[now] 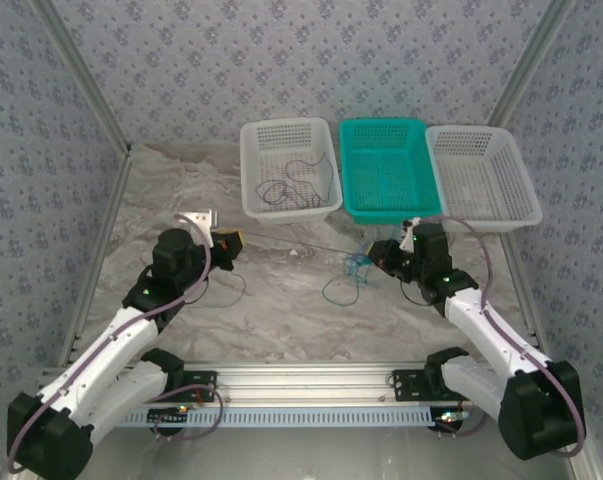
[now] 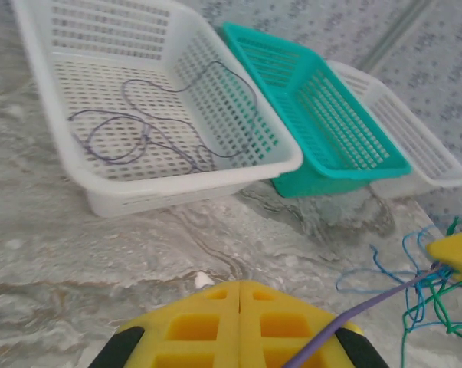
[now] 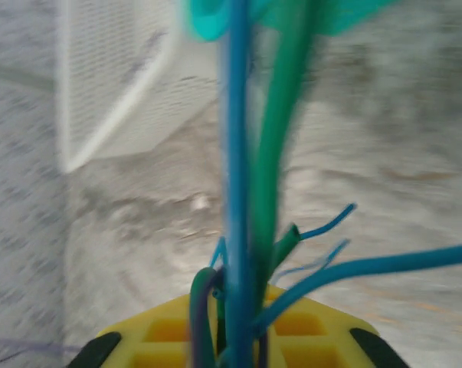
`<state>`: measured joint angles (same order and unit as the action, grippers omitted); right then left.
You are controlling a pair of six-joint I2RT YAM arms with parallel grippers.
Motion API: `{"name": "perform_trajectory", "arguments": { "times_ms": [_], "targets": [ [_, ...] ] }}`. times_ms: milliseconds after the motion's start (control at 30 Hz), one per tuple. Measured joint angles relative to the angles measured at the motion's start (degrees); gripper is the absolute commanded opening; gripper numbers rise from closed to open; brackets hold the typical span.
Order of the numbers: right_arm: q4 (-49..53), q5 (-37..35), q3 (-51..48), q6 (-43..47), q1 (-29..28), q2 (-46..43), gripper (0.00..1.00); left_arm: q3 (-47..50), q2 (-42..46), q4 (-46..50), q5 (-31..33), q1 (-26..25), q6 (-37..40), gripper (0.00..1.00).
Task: Untangle the cables
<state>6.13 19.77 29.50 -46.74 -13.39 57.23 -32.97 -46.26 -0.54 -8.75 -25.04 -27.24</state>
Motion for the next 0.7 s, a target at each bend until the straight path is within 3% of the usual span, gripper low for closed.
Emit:
{"name": "perform_trajectory", "arguments": {
  "times_ms": [100, 167, 267, 367, 500, 600, 700],
  "targets": [
    [1.51, -3.06, -4.09, -0.66, 5.68, 2.34, 0.41, -1.49, 1.31, 1.68, 3.48, 2.67, -1.53, 0.0],
    [3.23, -5.05, -5.77, -0.39, 7.85, 4.46, 0.41, -2.43, 2.1, 0.76, 6.08, 4.59, -2.73, 0.0],
    [4.07, -4.83, -6.16, -0.11, 8.07, 6.6, 0.41, -2.69, 2.71, -2.51, 6.45, 5.31, -3.96, 0.0],
    [3.34, -3.91, -5.81, 1.36, 6.51, 6.64, 0.52, -2.69, 1.84, -5.16, 4.68, 5.31, -5.01, 0.0],
    [3.02, -6.91, -3.04, 5.18, -4.22, 4.9, 0.75, -2.56, 1.05, -5.7, 3.37, 5.27, -5.42, 0.0],
    [1.46, -11.02, 1.18, 7.41, -15.65, 5.57, 0.77, -2.56, 1.27, -5.64, 3.17, 5.27, -5.4, 0.0],
    [-1.46, -13.49, 7.45, 8.04, -25.24, 12.39, 0.76, -2.71, 1.27, -5.18, 2.95, 5.27, -5.38, 0.0]
  ]
}}
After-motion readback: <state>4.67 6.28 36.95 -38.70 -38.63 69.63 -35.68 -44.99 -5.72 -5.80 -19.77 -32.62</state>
